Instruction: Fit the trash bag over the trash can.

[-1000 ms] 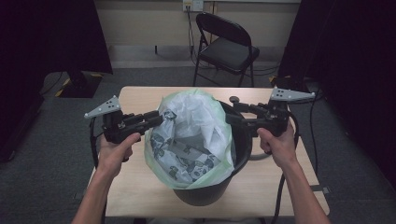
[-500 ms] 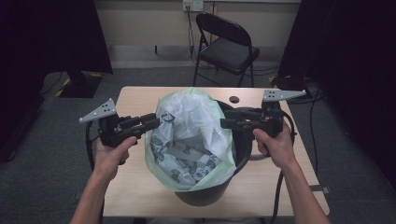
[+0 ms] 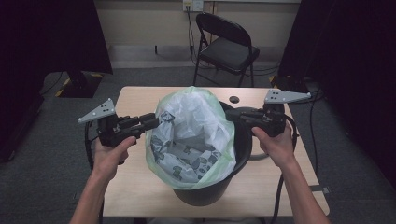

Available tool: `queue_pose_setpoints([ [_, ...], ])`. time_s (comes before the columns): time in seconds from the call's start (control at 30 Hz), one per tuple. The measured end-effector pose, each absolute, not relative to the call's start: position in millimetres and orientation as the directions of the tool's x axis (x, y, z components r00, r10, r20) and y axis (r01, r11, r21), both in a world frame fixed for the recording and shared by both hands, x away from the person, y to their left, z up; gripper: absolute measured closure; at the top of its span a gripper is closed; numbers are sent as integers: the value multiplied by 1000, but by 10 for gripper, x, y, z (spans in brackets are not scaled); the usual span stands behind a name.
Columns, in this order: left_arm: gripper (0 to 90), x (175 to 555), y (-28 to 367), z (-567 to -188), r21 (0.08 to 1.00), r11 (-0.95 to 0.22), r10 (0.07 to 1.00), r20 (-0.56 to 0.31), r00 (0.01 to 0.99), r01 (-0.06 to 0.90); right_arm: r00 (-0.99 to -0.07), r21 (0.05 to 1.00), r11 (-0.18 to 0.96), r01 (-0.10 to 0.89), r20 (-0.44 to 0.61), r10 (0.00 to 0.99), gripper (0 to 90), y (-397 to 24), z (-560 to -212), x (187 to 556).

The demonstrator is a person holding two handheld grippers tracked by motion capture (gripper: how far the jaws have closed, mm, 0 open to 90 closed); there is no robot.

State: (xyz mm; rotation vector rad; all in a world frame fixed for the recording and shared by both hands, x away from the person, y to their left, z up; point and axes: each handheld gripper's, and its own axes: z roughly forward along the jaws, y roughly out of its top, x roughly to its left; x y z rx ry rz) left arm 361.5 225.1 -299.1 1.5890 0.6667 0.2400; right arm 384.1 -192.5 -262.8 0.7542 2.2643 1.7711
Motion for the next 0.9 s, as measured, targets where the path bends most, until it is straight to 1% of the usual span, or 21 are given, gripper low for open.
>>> queue_pose_setpoints([
  [0.17,676,3608,2269,-2990,963,8,554,-229,800,271,-802,942,156,298,158,576,900,-2048,-2691,3894],
  [0.3,637,3614,2267,-2991,962,3,558,-228,798,272,-772,942,127,311,173,612,900,-2157,-2745,3921],
  [0.4,627,3619,2266,-2999,962,11,555,-234,798,274,-759,942,113,315,179,626,900,-2234,-2759,3917],
  [0.43,628,3619,2265,-3000,962,10,554,-234,799,274,-744,943,117,313,167,647,900,-2254,-2763,3908],
  [0.53,634,3622,2259,-3003,962,6,546,-231,805,272,-734,935,129,331,169,657,900,-2298,-2811,3908],
  [0.63,659,3619,2247,-3008,962,11,537,-235,810,272,-728,927,126,353,188,659,900,-2327,-2904,3933],
  [0.77,675,3613,2258,-3018,963,12,531,-233,815,268,-718,909,150,388,196,667,900,-2320,-3085,3973],
  [0.87,679,3604,2265,-3017,963,12,526,-234,818,267,-712,884,183,429,206,672,900,-2288,-3297,4027],
  [0.9,677,3604,2265,-3017,963,12,526,-234,818,267,-712,884,183,429,206,672,900,-2288,-3297,4027],
])
